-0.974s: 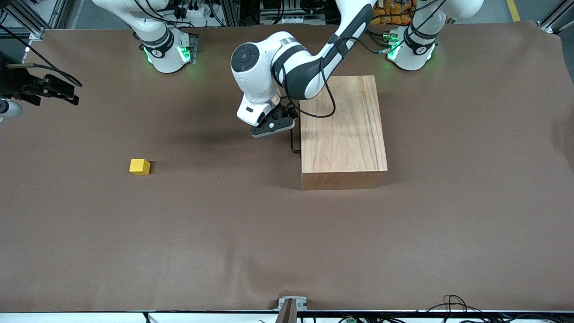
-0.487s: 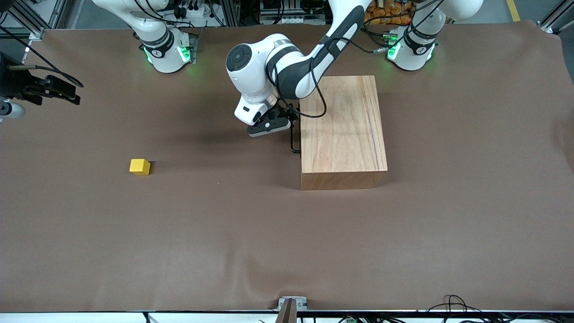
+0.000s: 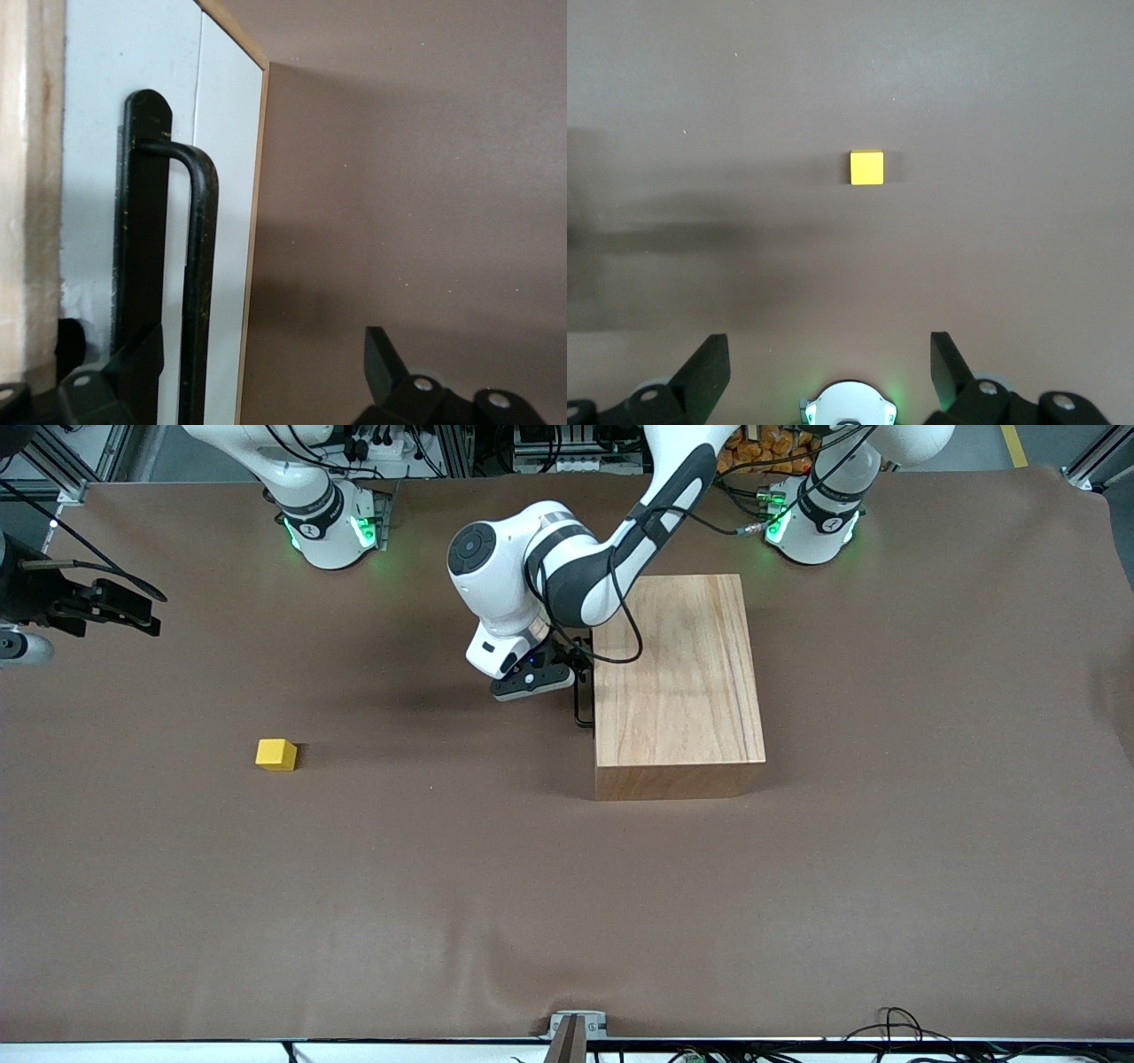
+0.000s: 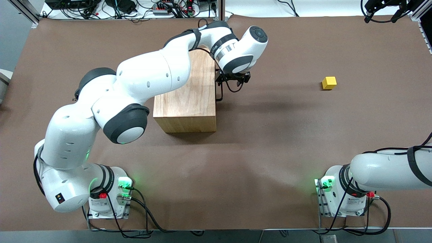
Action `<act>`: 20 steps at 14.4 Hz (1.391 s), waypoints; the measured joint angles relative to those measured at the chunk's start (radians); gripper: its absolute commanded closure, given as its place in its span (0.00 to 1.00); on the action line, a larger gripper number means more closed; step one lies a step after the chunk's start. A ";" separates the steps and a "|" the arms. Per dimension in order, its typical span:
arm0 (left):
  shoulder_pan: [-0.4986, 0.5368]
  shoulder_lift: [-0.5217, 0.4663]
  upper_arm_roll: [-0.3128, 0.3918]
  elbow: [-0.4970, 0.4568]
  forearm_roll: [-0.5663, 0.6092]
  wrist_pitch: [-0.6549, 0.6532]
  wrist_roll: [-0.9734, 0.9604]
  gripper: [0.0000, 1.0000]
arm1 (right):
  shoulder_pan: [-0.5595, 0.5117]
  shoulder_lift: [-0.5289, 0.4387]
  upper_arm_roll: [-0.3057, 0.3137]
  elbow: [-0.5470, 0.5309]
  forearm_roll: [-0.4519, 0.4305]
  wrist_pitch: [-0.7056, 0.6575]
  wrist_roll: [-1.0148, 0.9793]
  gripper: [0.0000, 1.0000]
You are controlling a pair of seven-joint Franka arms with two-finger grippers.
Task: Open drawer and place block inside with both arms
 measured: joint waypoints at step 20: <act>-0.012 0.032 -0.008 0.003 0.029 0.228 0.002 0.00 | 0.000 0.000 -0.001 -0.022 -0.001 0.017 0.000 0.00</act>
